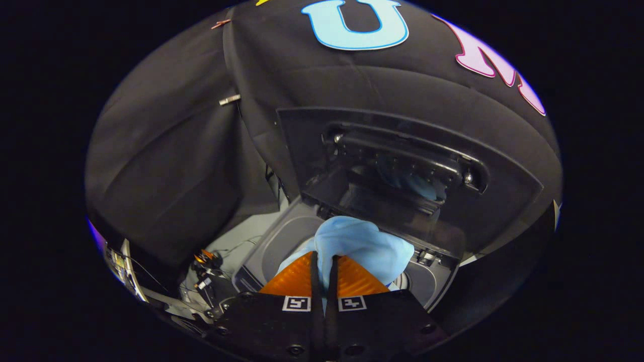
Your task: Put the clothes into the washing machine and then close the washing machine lid.
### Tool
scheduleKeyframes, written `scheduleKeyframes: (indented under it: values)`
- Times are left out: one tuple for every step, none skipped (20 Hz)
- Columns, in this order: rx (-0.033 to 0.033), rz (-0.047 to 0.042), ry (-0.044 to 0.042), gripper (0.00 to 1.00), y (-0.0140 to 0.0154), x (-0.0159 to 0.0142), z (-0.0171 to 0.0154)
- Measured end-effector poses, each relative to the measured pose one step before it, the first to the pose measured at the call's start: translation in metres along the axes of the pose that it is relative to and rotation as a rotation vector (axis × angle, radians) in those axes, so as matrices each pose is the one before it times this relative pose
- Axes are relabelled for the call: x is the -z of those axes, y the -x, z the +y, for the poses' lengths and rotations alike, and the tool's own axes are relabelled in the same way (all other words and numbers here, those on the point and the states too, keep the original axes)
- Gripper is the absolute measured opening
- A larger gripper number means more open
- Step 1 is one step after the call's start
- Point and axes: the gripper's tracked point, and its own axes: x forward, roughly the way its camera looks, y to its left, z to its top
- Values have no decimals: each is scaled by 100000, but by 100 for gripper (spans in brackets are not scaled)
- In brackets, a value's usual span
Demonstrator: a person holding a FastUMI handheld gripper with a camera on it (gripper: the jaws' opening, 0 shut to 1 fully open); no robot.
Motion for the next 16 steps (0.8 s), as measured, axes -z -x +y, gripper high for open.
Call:
scheduleKeyframes:
  values:
    - [1033,2471,836,9,-259,639,-111]
    - [428,2349,-257,9,-388,656,-82]
    - [237,2078,-789,9,-140,420,-139]
    - [-32,1612,-1028,9,-100,350,-94]
    - [-275,1664,-831,9,-104,340,57]
    - [327,755,287,12,-756,251,-162]
    - [804,900,959,15,-18,156,-309]
    - [290,572,1249,15,-161,226,3]
    - [-240,-393,772,18,246,-40,281]
    - [-891,-1679,412,21,76,-396,328]
    - [-1197,-2475,1173,39,328,-562,306]
    - [318,-2622,1401,57,439,-524,103]
    - [550,-2741,1415,75,-94,-405,-104]
    - [-59,-1579,373,93,251,-360,-2]
    - [-1348,-1355,-156,93,162,-274,268]
    - [-2066,-1550,-718,97,140,-509,432]
